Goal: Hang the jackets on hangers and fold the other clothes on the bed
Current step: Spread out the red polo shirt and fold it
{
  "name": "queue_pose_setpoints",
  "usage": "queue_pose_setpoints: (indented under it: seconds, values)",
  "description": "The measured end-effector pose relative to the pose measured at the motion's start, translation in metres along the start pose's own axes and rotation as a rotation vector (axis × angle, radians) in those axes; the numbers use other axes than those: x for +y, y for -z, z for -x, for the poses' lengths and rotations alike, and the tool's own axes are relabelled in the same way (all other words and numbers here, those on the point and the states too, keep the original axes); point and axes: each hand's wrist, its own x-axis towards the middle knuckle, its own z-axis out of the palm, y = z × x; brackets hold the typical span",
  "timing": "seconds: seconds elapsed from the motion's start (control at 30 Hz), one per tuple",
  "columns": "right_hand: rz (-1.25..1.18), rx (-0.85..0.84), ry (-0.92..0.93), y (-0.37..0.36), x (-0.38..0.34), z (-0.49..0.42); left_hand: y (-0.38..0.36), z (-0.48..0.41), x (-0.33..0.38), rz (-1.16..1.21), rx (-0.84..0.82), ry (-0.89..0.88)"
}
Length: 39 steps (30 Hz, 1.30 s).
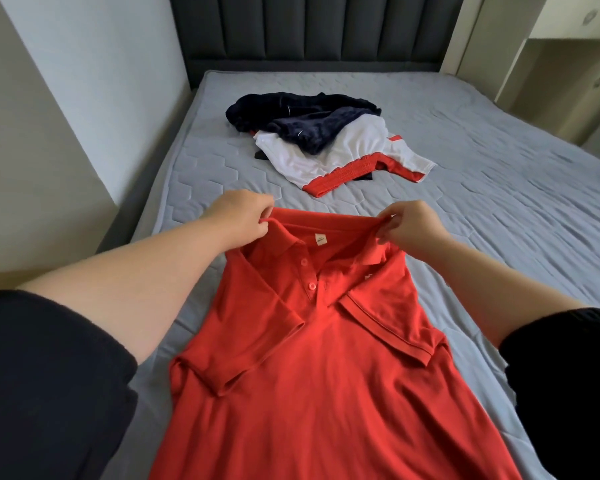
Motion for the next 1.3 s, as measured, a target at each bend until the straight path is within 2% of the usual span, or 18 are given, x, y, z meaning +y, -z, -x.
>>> queue_pose_setpoints:
  seconds: [0.13,0.2,0.3,0.4,0.5,0.6,0.63,0.7,0.77,0.83,0.9,0.97,1.03,1.07,1.13,1.17,1.23,1.3]
  values:
    - [0.237,0.173,0.098,-0.009,-0.009,0.006,0.001,0.011,0.006,-0.187,0.062,-0.002]
    - [0.306,0.184,0.126,-0.012,-0.01,0.012,0.001,0.02,0.013,-0.24,0.076,-0.009]
    - [0.367,0.152,0.136,-0.014,-0.006,0.028,0.003,0.043,0.023,-0.206,0.105,-0.047]
    - [0.486,0.242,0.173,-0.014,0.001,0.055,0.001,0.071,0.036,-0.174,0.104,-0.096]
    - [0.53,0.368,0.306,-0.017,0.005,0.09,-0.004,0.1,0.046,-0.15,0.081,-0.181]
    - [0.487,0.41,0.534,-0.022,0.01,0.13,-0.003,0.131,0.053,-0.237,0.105,-0.393]
    - [0.508,0.391,0.625,-0.024,0.015,0.143,-0.003,0.14,0.054,-0.279,0.087,-0.433]
    - [0.572,0.31,0.765,-0.027,0.023,0.164,-0.006,0.155,0.056,-0.34,-0.108,-0.401]
    - [0.644,0.195,0.832,-0.031,0.031,0.18,-0.013,0.17,0.058,-0.384,-0.327,-0.373]
    - [0.732,0.083,0.837,-0.04,0.036,0.194,-0.019,0.184,0.066,-0.384,-0.439,-0.398]
    - [0.833,-0.09,0.797,-0.049,0.04,0.203,-0.027,0.196,0.076,-0.351,-0.526,-0.404]
    - [0.863,-0.316,0.647,-0.053,0.047,0.209,-0.033,0.205,0.083,-0.247,-0.561,-0.342]
    - [0.612,-0.396,0.443,-0.05,0.05,0.211,-0.035,0.21,0.084,-0.151,-0.414,-0.206]
    - [0.425,-0.294,0.371,-0.048,0.054,0.208,-0.035,0.209,0.081,-0.08,-0.238,-0.113]
    - [0.194,0.094,0.188,-0.042,0.062,0.195,-0.035,0.204,0.072,0.105,0.155,0.129]
    - [0.117,0.251,0.043,-0.037,0.066,0.187,-0.035,0.198,0.065,0.201,0.26,0.289]
    - [-0.038,0.331,-0.275,-0.029,0.075,0.168,-0.038,0.185,0.047,0.379,0.233,0.639]
    - [-0.239,0.253,-0.502,-0.026,0.086,0.15,-0.046,0.174,0.035,0.551,0.144,0.931]
